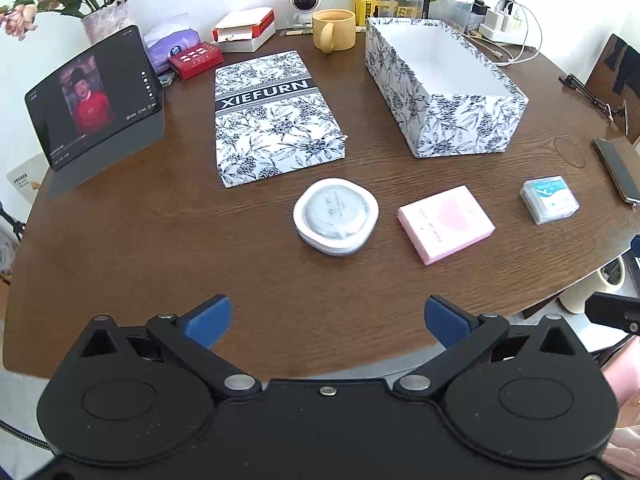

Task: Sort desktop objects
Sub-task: 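Grasp the white round container with the left gripper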

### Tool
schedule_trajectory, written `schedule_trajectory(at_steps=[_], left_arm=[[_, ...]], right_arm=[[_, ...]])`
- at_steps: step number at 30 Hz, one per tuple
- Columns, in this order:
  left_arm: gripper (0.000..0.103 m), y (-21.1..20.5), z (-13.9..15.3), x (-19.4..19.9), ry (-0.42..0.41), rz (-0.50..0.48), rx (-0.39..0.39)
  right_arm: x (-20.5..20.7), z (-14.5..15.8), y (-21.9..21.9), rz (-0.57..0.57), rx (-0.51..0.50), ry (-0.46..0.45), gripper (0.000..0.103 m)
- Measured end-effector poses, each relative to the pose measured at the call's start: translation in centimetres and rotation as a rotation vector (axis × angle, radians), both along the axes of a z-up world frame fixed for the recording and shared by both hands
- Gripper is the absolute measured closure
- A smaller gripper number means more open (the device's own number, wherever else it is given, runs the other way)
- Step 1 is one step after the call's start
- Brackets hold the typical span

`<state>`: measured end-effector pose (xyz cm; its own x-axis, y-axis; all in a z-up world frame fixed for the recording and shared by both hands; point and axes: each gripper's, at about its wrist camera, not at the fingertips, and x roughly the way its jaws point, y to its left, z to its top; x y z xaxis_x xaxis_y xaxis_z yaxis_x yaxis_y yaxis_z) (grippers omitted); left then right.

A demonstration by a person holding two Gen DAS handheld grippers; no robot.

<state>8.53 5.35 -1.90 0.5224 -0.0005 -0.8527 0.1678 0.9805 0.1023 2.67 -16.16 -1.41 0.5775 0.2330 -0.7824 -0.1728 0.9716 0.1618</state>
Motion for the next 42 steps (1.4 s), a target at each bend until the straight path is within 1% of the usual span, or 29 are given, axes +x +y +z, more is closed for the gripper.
schedule_trajectory(at_steps=[4, 6, 12, 14, 15, 19, 22, 26, 28, 33, 36, 37, 42], left_arm=[[0.0, 1.7, -0.6, 2.0, 0.002, -0.067, 0.001], [0.0, 1.8, -1.0, 3.0, -0.008, -0.1, -0.016], [0.0, 1.6, -3.3, 6.3, 0.012, -0.258, 0.045], [0.0, 1.4, -4.6, 7.3, 0.046, -0.291, 0.04], [0.0, 1.3, -5.2, 8.0, 0.068, -0.303, 0.038], [0.0, 0.2, -6.8, 10.4, 0.111, -0.311, 0.033], [0.0, -0.8, -7.8, 11.6, 0.137, -0.33, 0.027], [0.0, -2.2, -9.0, 12.9, 0.166, -0.316, 0.012], [0.0, -1.4, -9.5, 13.3, 0.202, -0.313, -0.009], [0.001, -1.7, -10.6, 14.3, 0.233, -0.303, -0.025], [0.013, -1.8, -11.1, 14.6, 0.249, -0.303, -0.023], [0.022, -1.8, -11.3, 14.7, 0.251, -0.301, -0.019], [0.022, -1.7, -11.1, 14.8, 0.249, -0.32, -0.019]], right_arm=[[0.1, 0.0, 1.9, -0.017, 0.005, -0.001, 0.003], [0.2, 0.0, 2.8, -0.025, 0.008, -0.001, 0.003], [0.4, 0.0, 5.7, -0.05, 0.016, -0.002, 0.003], [0.4, 0.0, 6.6, -0.058, 0.019, -0.002, 0.003], [0.2, 0.0, 6.1, -0.062, 0.01, -0.004, 0.003], [0.5, 0.1, 5.8, -0.072, -0.01, -0.01, 0.003], [1.4, 0.1, 5.3, -0.057, -0.024, -0.017, 0.003], [3.2, 0.2, 4.1, -0.033, -0.03, -0.022, 0.003], [3.8, 0.2, 3.8, -0.026, -0.028, -0.019, 0.003], [5.3, -0.1, 3.1, -0.007, -0.022, -0.013, 0.003], [6.3, -0.2, 2.6, 0.004, -0.019, -0.01, 0.003], [6.6, -0.3, 2.4, 0.008, -0.018, -0.008, 0.003], [8.1, -0.5, 1.7, 0.027, -0.012, -0.002, 0.003]])
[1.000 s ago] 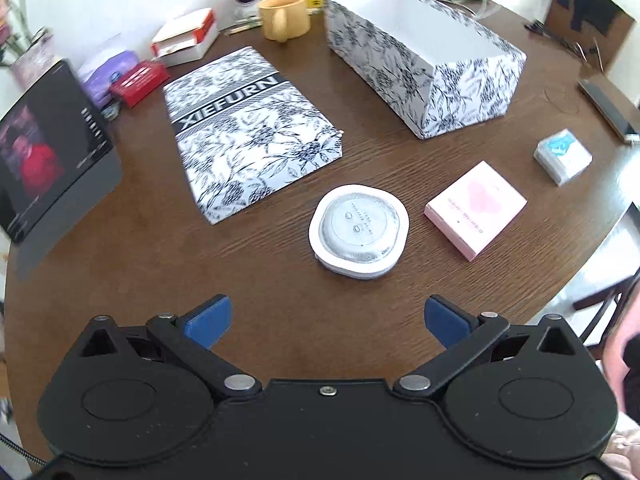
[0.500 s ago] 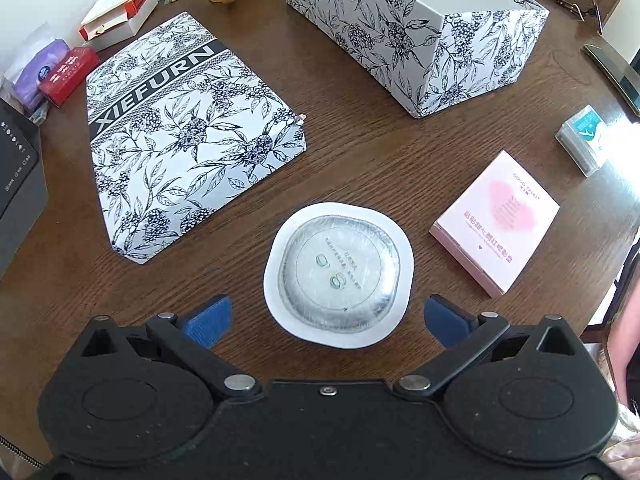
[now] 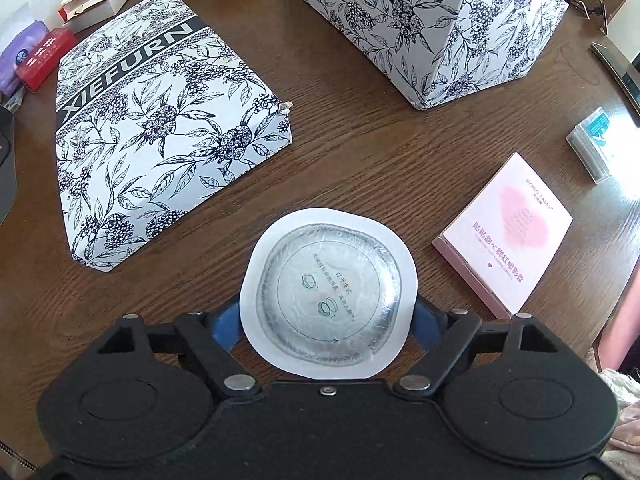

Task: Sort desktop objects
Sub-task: 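Grasp the white round container with the left gripper, then carry the white container with the left gripper into the floral storage box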

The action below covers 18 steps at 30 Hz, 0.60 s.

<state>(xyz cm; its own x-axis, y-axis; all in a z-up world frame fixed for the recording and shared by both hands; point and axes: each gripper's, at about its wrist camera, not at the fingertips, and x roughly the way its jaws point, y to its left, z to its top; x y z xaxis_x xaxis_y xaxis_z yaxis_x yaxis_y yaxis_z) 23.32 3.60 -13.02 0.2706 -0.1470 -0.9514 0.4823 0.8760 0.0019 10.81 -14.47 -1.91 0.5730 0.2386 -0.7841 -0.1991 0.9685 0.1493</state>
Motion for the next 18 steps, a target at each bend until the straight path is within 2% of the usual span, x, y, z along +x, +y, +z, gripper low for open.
schedule_trajectory(at_steps=[5, 10, 14, 18], left_arm=[[0.022, 0.4, 0.2, 0.3, 0.003, -0.01, -0.002], [0.022, 0.8, 1.5, 0.8, -0.023, 0.004, -0.044], [0.022, 0.6, 4.5, 1.4, -0.064, 0.025, -0.119], [0.022, -1.9, 8.1, 3.4, -0.119, 0.019, -0.167]], right_arm=[[1.6, -0.2, -0.8, 0.019, 0.005, 0.006, 0.003], [3.1, -0.5, -1.5, 0.037, 0.011, 0.013, 0.003], [4.7, -0.3, -2.2, 0.047, 0.018, 0.008, 0.003], [6.6, 0.5, -3.5, 0.056, 0.05, 0.007, 0.003]])
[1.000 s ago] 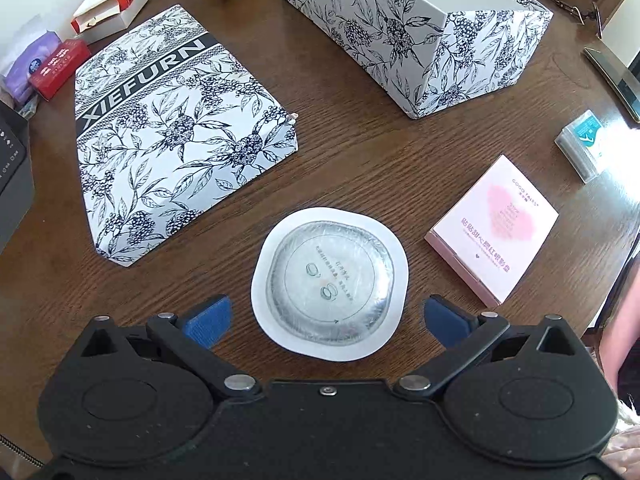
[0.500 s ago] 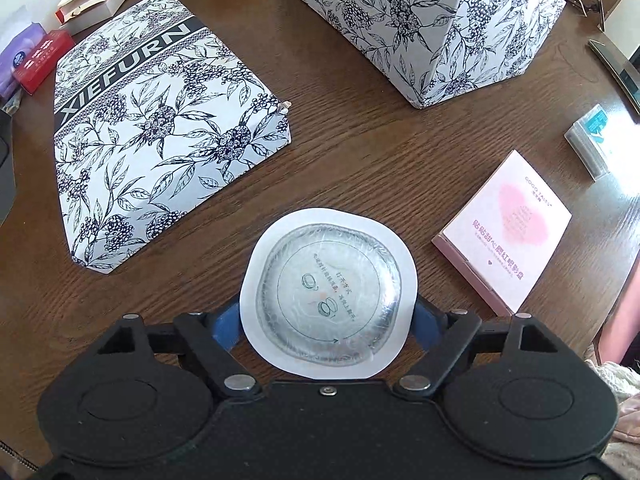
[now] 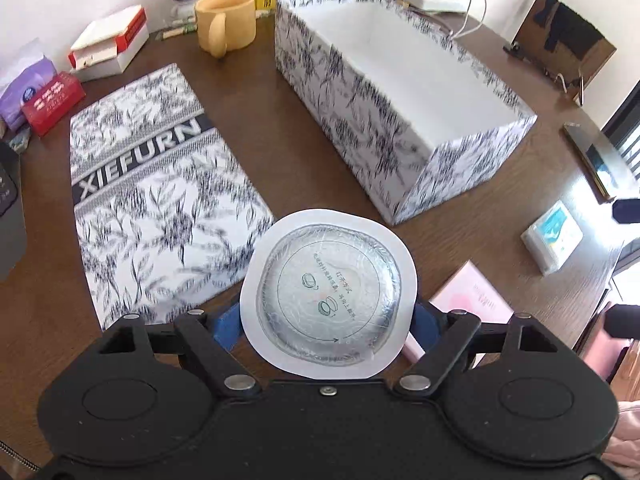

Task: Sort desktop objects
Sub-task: 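Carry the white container with the left gripper into the floral storage box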

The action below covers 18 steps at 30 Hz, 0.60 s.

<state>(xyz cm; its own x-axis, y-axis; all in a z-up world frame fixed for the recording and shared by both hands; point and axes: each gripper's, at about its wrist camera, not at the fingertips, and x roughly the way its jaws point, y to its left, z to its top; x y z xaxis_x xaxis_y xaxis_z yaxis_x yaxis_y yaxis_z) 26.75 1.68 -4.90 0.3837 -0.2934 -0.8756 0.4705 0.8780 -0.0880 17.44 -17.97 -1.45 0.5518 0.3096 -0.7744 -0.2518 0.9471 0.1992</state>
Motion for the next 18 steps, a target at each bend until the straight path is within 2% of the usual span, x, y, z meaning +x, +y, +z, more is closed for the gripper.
schedule_trajectory(at_steps=[4, 8, 12, 18], left_arm=[[0.022, -4.0, 3.6, 4.0, -0.071, -0.037, -0.008], [0.022, -8.9, 4.9, 8.9, -0.114, -0.046, 0.011], [0.022, -13.4, 4.0, 13.9, -0.111, -0.034, 0.054], [0.022, -19.0, -0.7, 19.8, -0.075, -0.019, 0.183]], right_arm=[[2.1, 1.1, -1.7, 0.009, 0.022, -0.026, 0.003], [4.3, 1.7, -3.3, 0.009, 0.034, -0.051, 0.003], [6.5, 2.3, -5.0, 0.01, 0.046, -0.076, 0.003], [9.8, 3.3, -7.4, 0.01, 0.064, -0.114, 0.003]])
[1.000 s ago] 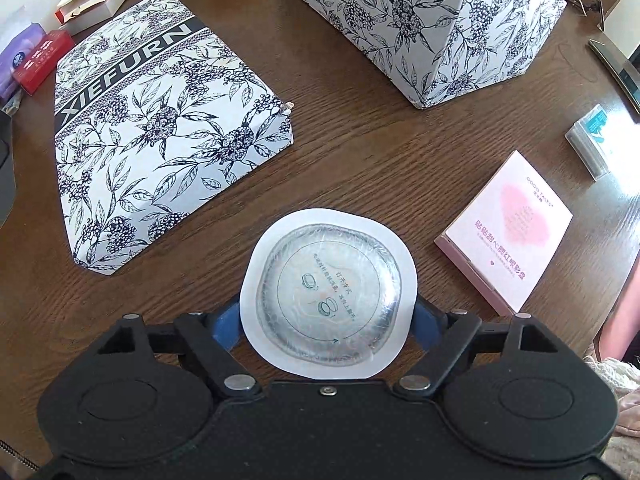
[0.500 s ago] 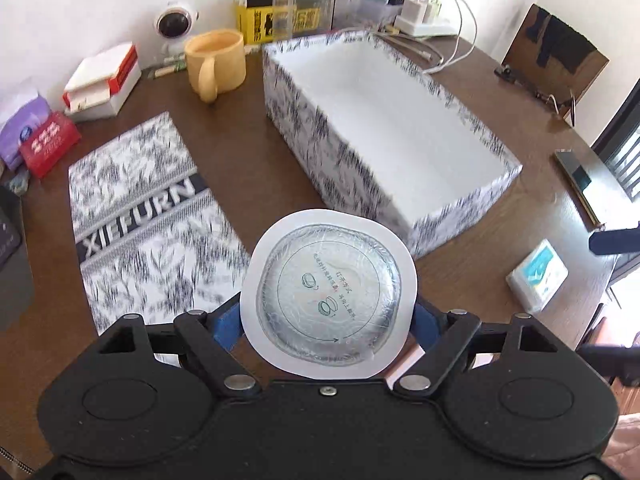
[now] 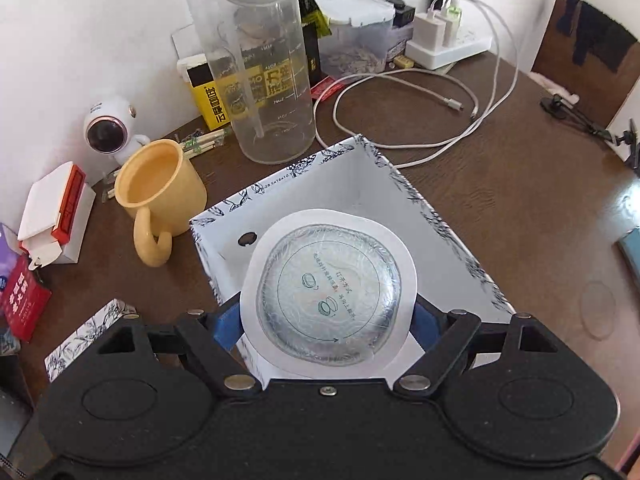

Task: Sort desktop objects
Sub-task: 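Carry the white container with the left gripper into the floral storage box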

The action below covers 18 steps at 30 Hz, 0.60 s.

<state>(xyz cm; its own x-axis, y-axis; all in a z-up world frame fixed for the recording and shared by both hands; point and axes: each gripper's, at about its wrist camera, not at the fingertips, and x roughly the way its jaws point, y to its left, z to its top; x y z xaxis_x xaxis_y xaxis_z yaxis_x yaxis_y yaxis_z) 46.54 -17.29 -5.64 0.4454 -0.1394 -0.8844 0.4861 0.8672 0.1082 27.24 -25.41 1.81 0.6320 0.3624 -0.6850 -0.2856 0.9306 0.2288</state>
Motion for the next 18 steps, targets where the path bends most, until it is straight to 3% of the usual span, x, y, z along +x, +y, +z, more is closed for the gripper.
schedule_trajectory(at_steps=[5, 11, 18], left_arm=[[0.022, -1.2, -3.1, 3.0, 0.054, 0.076, 0.009], [0.022, -2.4, -5.6, 4.0, 0.056, 0.05, 0.069], [0.022, -2.1, -7.5, 5.6, 0.068, 0.084, 0.038]], right_arm=[[1.3, -1.4, -1.6, -0.022, 0.017, 0.047, 0.003], [2.6, -3.0, -2.8, -0.043, 0.029, 0.081, 0.003], [2.6, -3.6, -3.1, -0.052, 0.036, 0.094, 0.003]])
